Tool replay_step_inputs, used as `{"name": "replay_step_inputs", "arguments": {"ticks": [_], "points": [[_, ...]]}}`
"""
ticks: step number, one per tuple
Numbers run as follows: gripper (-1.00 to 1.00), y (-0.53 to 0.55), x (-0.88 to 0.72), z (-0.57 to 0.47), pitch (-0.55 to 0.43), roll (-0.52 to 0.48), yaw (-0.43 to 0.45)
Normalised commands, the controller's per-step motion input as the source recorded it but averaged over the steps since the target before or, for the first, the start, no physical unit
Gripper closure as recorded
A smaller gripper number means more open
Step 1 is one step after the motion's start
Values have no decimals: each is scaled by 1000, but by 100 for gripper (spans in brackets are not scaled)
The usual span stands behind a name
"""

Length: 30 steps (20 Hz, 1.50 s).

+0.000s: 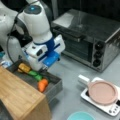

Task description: Open the drawer. Pick up the carrot. Put the carrots in the drawer.

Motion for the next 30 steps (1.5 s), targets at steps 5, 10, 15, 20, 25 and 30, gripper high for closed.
{"name": "replay_step_inputs", "arguments": {"ticks": [5,10,15,20,25,30], "points": [[-100,-350,-60,35,59,-84,187],[-100,-241,-42,38,62,-74,168],[-100,-196,-16,55,52,-70,163],[-100,-227,-10,60,40,-65,176],[-100,-279,-19,87,47,-63,184],[-100,-252,-5,75,68,-46,159]]}}
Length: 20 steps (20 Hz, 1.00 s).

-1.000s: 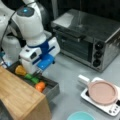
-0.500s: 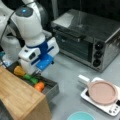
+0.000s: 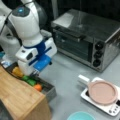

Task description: Open the drawer. Pick up the carrot. Put the carrots in the drawer.

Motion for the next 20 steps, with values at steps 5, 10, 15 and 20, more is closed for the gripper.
{"name": "replay_step_inputs", "arguments": {"ticks": [5,10,15,20], "points": [[-100,-194,17,71,78,-34,140],[-100,-207,28,73,76,-29,139],[-100,-240,31,77,77,-28,146],[-100,-238,46,79,79,-34,149]]}}
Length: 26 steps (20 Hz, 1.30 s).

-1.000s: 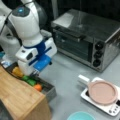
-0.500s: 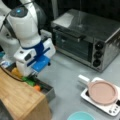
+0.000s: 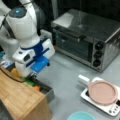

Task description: Open the drawer. Pick up the carrot. Put the carrots in the drawer.

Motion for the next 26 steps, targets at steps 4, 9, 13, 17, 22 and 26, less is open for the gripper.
{"name": "replay_step_inputs", "arguments": {"ticks": [4,9,13,17,22,26], "points": [[-100,-208,74,76,78,-32,149],[-100,-168,97,76,80,-35,151],[-100,31,146,69,86,7,125],[-100,346,207,98,83,98,65],[-100,359,209,118,81,152,-40],[-100,181,202,146,98,208,-127]]}}
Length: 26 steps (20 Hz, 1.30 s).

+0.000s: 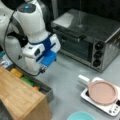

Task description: Open the drawer. Pick up the carrot. Put the carrots in the drawer.

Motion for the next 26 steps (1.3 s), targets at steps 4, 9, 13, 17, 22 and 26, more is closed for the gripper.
{"name": "replay_step_inputs", "arguments": {"ticks": [4,9,13,17,22,26], "points": [[-100,90,243,235,122,185,-163],[-100,99,257,317,152,108,-172],[-100,145,267,344,154,53,-155],[-100,198,317,384,216,48,-105],[-100,218,322,293,255,9,-71],[-100,145,318,199,277,-48,-65]]}}
